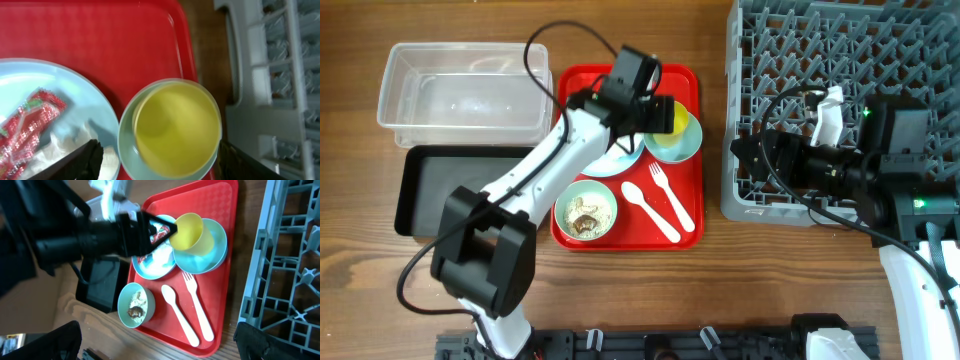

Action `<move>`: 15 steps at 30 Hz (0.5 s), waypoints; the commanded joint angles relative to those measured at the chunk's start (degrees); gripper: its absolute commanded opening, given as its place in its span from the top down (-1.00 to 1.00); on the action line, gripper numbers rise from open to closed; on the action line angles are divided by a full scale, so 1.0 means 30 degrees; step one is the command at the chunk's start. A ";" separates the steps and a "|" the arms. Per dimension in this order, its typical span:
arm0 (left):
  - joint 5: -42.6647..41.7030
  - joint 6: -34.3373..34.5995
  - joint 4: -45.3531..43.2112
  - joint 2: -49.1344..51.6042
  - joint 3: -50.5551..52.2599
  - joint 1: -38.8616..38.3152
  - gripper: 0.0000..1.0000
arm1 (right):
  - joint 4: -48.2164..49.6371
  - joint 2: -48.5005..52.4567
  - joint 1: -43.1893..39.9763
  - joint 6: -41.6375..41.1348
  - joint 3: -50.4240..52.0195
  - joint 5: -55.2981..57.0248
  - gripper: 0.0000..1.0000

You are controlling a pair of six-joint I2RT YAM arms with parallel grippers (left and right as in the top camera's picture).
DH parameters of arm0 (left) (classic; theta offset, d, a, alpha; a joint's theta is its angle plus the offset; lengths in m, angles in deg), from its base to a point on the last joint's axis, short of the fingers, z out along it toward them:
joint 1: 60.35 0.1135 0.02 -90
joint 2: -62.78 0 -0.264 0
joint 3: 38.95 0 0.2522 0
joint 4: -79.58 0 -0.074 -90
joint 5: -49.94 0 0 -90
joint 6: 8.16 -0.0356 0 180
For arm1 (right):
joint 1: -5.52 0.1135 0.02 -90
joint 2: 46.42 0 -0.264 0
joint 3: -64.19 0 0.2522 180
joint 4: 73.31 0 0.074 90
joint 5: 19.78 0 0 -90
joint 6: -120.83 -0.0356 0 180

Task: Sort waste into correct bins and load items into the dishwasher rack
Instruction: 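Reach the left gripper to the yellow cup and grasp it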

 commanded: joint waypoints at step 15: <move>0.0284 -0.0466 0.1486 0.2259 -0.1348 0.0095 0.10 | 0.0270 0.0036 -0.0044 -0.0248 -0.0372 0.0189 -0.99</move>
